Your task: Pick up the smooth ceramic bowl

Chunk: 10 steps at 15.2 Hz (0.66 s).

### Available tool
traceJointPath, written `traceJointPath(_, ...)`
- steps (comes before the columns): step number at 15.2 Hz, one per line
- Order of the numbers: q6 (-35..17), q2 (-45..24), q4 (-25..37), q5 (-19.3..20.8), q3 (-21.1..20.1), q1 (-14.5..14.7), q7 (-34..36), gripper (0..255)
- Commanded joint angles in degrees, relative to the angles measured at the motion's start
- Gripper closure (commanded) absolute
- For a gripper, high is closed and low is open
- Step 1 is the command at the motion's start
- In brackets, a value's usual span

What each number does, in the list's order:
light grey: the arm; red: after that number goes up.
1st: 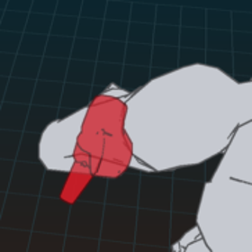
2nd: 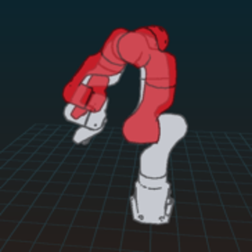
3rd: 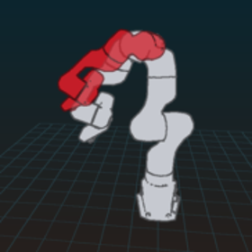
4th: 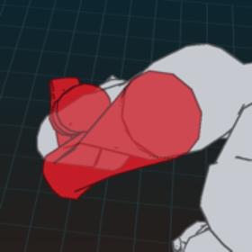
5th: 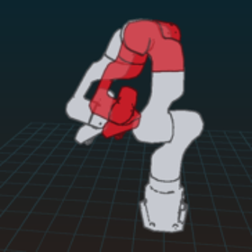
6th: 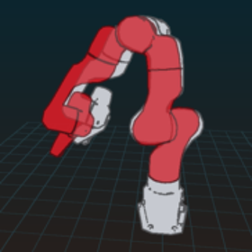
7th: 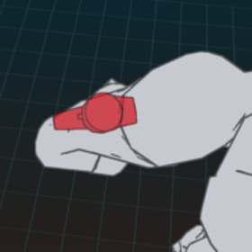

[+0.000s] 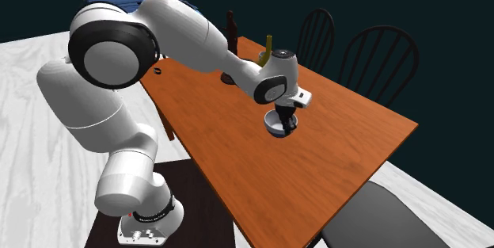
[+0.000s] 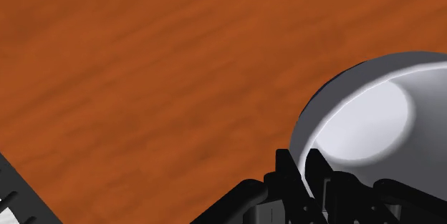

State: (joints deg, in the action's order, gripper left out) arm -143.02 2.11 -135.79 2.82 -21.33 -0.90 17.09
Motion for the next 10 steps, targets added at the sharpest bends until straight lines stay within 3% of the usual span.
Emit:
traceJointPath(1, 1.5, 1.1, 0.5, -0.7, 0.1, 0.0, -0.6, 255)
traceJointPath(10, 7.2, 4.5, 3.0, -2.7, 0.4, 0.2, -2.2, 255)
